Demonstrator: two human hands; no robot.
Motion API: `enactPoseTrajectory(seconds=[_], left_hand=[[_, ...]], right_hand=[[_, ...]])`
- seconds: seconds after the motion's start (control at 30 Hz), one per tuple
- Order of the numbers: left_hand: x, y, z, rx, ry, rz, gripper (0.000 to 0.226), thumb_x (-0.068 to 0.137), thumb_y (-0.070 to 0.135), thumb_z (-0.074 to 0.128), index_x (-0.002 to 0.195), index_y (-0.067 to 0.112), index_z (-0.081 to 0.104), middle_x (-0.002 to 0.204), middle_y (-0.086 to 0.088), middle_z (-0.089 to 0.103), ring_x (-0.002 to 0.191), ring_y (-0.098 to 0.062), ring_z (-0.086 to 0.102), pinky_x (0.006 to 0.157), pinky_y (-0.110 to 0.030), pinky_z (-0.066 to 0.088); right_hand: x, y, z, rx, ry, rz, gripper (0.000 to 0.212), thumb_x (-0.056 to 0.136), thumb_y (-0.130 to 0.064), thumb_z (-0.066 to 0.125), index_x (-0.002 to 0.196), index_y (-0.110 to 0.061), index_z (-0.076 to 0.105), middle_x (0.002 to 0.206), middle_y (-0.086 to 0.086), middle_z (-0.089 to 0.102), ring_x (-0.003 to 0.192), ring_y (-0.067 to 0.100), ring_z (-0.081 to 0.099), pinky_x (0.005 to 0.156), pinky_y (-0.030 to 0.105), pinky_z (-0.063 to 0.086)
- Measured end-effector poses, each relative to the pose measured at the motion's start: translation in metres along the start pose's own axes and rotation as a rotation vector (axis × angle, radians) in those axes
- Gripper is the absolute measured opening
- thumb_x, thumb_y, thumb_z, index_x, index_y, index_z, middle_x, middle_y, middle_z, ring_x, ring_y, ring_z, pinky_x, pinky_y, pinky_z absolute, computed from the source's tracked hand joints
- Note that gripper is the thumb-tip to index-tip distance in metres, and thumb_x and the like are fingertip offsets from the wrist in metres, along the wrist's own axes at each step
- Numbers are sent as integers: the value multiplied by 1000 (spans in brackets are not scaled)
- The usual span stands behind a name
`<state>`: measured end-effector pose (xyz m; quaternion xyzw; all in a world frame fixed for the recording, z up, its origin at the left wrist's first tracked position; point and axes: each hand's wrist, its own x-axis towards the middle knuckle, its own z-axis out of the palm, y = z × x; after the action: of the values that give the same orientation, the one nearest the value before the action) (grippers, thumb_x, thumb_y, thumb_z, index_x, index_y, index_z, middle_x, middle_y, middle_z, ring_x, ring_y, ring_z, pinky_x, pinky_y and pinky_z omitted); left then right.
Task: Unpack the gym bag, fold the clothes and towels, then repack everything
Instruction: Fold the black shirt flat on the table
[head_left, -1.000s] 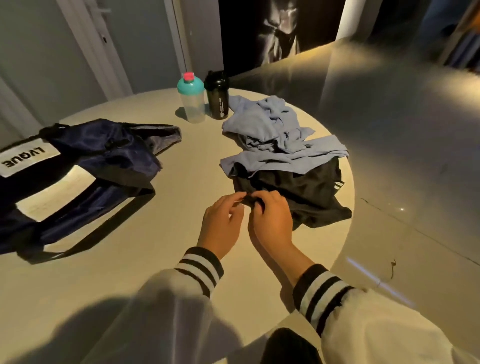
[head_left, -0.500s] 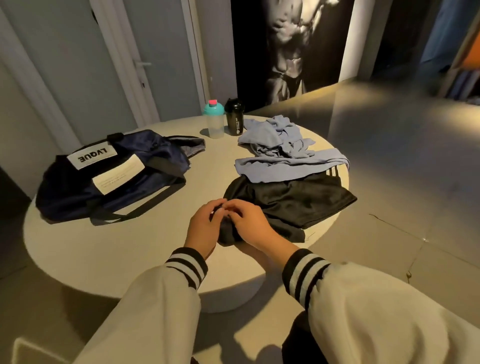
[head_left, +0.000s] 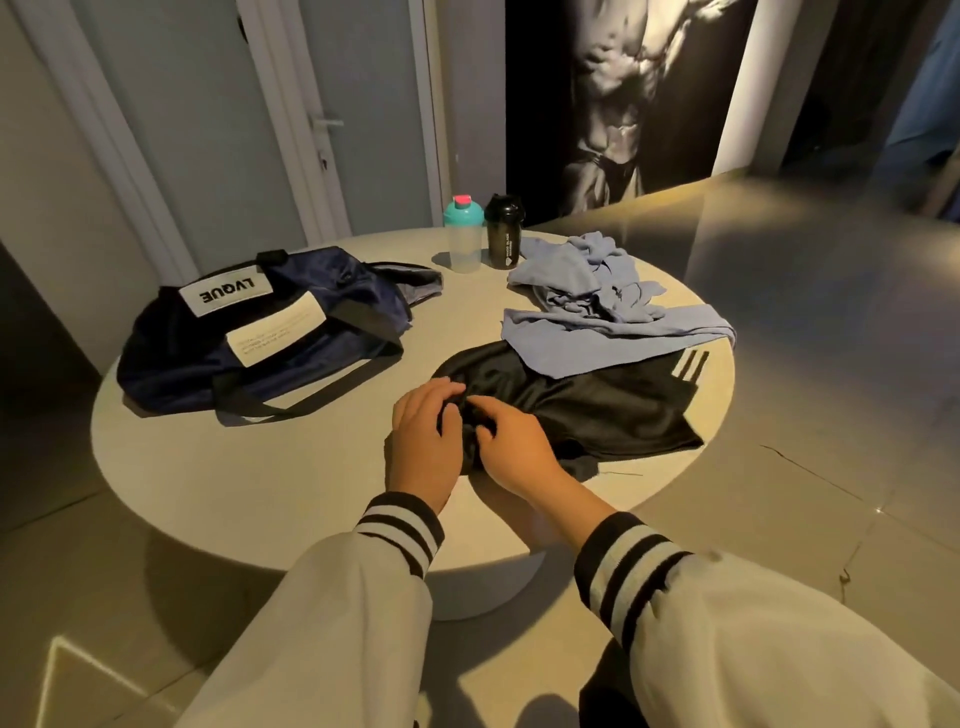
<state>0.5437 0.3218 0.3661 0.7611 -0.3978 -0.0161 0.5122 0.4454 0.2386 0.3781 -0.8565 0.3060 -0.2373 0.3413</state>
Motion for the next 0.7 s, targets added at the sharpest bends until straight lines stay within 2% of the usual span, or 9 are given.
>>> enactPoseTrajectory(seconds=[0.07, 0.17, 0.23, 0.3, 0.33, 0.37, 0.43, 0.57, 0.7], left_hand=[[-2, 1, -2, 4, -94, -87, 32, 105, 30, 43, 133, 38, 56, 132, 5, 56, 133, -19, 42, 113, -49, 40], [-2, 1, -3, 201, -153, -74, 41, 104, 36, 48, 145, 36, 47, 121, 6, 61, 120, -17, 46, 115, -50, 35], [-5, 4, -1, 362, -162, 12, 46, 102, 41, 50, 147, 33, 46, 120, 6, 62, 115, -19, 48, 113, -47, 34], [-7, 1, 0, 497, -163, 53, 45, 101, 46, 48, 144, 33, 50, 122, 3, 62, 115, -21, 51, 111, -44, 34], [-8, -2, -1, 527, -155, 44, 43, 102, 47, 46, 141, 33, 54, 120, 2, 62, 113, -21, 52, 110, -42, 34], [-9, -2, -2, 539, -142, 20, 40, 102, 47, 43, 138, 33, 57, 118, 2, 63, 111, -20, 53, 108, -41, 34], [-9, 1, -7, 555, -115, -46, 38, 104, 44, 40, 134, 33, 59, 119, 2, 66, 110, -20, 56, 107, -40, 34], [-16, 3, -17, 469, -35, -134, 46, 104, 35, 43, 149, 28, 45, 131, -3, 60, 120, -24, 52, 116, -47, 31], [-19, -1, -23, 385, -25, -192, 50, 106, 29, 37, 156, 28, 32, 155, 0, 43, 144, -21, 36, 126, -49, 7]], right_hand=[[-3, -4, -5, 166, 0, -66, 38, 102, -7, 46, 134, -21, 61, 128, 2, 65, 110, 13, 59, 100, 28, 48], [-3, 3, -13, 22, 212, -92, 33, 97, -4, 49, 121, -19, 67, 122, 1, 62, 111, 16, 57, 94, 26, 47], [-1, 12, -16, -222, 309, -41, 33, 98, -16, 51, 130, -20, 61, 134, 1, 54, 127, 20, 48, 103, 36, 43], [0, 20, -16, -415, 202, 77, 42, 100, -30, 47, 141, -24, 50, 148, 1, 46, 140, 23, 35, 116, 49, 26], [-2, 23, -15, -430, 136, 124, 44, 102, -36, 43, 144, -25, 47, 150, 0, 44, 142, 24, 34, 117, 52, 21], [-3, 26, -12, -412, 101, 134, 45, 103, -39, 40, 145, -25, 46, 150, 0, 45, 140, 24, 36, 117, 52, 22], [-8, 28, -10, -320, 101, 64, 45, 103, -41, 42, 143, -23, 50, 145, 2, 51, 132, 24, 44, 110, 43, 36], [-18, 15, -10, -48, 69, -45, 37, 101, -38, 53, 136, -25, 59, 134, -2, 62, 120, 19, 57, 100, 31, 45], [-23, 0, -4, 211, -56, -67, 35, 102, -31, 54, 135, -24, 61, 134, -4, 62, 120, 13, 57, 97, 20, 42]])
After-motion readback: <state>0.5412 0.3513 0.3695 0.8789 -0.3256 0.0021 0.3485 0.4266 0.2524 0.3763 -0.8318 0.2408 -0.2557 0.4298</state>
